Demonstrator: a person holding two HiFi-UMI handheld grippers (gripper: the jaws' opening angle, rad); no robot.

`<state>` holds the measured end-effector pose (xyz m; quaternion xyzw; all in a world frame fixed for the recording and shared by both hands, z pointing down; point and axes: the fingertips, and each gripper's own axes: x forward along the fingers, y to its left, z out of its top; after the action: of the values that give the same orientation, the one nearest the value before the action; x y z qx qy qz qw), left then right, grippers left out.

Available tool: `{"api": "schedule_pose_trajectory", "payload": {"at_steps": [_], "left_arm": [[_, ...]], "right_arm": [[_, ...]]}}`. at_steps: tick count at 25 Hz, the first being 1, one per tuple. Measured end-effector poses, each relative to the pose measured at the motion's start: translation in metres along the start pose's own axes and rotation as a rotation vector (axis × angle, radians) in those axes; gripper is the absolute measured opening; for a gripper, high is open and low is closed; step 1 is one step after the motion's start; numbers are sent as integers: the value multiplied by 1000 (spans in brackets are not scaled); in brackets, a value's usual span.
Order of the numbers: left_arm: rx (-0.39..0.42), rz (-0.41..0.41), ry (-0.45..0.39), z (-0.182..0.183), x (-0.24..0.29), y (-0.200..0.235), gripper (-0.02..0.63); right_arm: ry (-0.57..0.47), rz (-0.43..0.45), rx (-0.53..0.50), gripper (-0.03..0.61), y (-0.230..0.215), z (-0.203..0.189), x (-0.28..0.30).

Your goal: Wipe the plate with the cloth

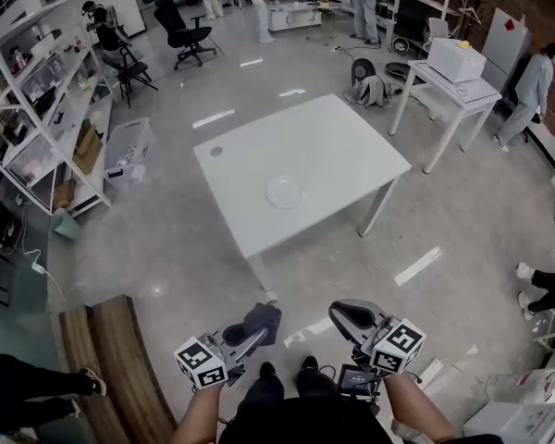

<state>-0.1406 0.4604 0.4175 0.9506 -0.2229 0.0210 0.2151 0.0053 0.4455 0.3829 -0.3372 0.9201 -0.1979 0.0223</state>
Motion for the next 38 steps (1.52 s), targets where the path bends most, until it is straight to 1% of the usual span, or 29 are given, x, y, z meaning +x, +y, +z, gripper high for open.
{"api": "schedule_pose_trajectory", "payload": {"at_steps": [3, 7, 9, 13, 18, 25, 28, 32, 38], "left_arm": [[6, 15, -3, 3, 4, 3, 54], [27, 48, -13, 7, 12, 4, 55], [37, 65, -17, 8, 17, 6, 55], [24, 101, -29, 11, 17, 13, 54], [6, 116, -14, 10, 24, 31, 55], [-1, 96, -2, 19, 49, 79, 55], [-1, 83, -3, 30, 60, 105, 54], [-15, 71, -10, 46, 69, 143, 55], [-33, 47, 9, 68, 85, 213, 55]], "right_arm": [[-20, 4, 16, 7, -5, 3, -7], [-45, -13, 38, 6, -25, 4, -26], [-57, -8, 43, 6, -34, 5, -34], [-69, 5, 53, 8, -45, 5, -35], [-77, 15, 66, 8, -63, 8, -25], [-56, -2, 72, 8, -94, 12, 7], [-42, -11, 74, 8, -111, 14, 28], [-22, -18, 79, 8, -134, 21, 63], [5, -31, 86, 8, -169, 39, 129]]}}
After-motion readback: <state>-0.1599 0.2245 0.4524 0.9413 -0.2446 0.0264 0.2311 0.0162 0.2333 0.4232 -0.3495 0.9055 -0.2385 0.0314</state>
